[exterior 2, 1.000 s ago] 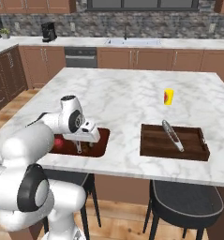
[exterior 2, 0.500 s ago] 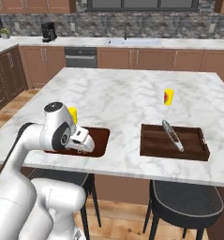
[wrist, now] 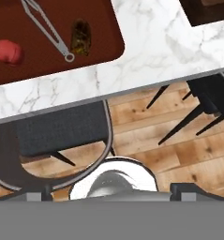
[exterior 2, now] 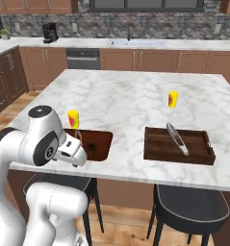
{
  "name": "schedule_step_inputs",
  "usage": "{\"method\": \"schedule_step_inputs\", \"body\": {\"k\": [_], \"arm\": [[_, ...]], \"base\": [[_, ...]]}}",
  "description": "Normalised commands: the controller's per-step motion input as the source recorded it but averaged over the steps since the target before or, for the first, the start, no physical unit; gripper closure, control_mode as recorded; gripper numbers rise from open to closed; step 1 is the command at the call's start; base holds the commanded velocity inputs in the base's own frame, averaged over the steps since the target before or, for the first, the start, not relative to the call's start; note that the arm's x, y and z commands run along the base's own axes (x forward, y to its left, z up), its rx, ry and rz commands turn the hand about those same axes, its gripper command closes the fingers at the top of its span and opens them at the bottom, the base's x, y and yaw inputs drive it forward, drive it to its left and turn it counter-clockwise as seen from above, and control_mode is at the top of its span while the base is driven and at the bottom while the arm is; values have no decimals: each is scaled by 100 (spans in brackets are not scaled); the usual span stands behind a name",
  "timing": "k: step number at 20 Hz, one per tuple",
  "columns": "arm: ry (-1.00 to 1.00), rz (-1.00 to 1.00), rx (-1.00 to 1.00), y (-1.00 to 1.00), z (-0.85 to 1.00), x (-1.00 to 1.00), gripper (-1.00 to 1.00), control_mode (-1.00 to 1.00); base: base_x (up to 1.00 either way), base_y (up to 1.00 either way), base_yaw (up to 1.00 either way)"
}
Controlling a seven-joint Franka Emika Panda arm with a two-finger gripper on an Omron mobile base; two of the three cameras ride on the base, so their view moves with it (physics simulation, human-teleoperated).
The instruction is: Gather the sweet potato and bell pepper from the fridge and place them on a tray on the dining counter. Then gather the steak and fish from the fridge and place them on the other tray.
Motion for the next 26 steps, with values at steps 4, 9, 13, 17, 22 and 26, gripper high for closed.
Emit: {"method": "schedule_step_inputs", "body": {"k": [4, 9, 13, 17, 22, 26], "arm": [[-3, 0, 0, 38, 0, -68, -100, -100], [2, 1, -2, 23, -13, -18, -100, -100], [-4, -1, 0, -2, 0, -11, -100, -100], [0, 0, 0, 0, 0, 0, -100, 100], [0, 0, 0, 0, 0, 0, -100, 100], [0, 0, 0, 0, 0, 0, -100, 100]], "base": [[0, 0, 0], [0, 0, 0], [0, 0, 0], [-45, -34, -23], [-30, -31, -50], [-6, -28, -63]]}}
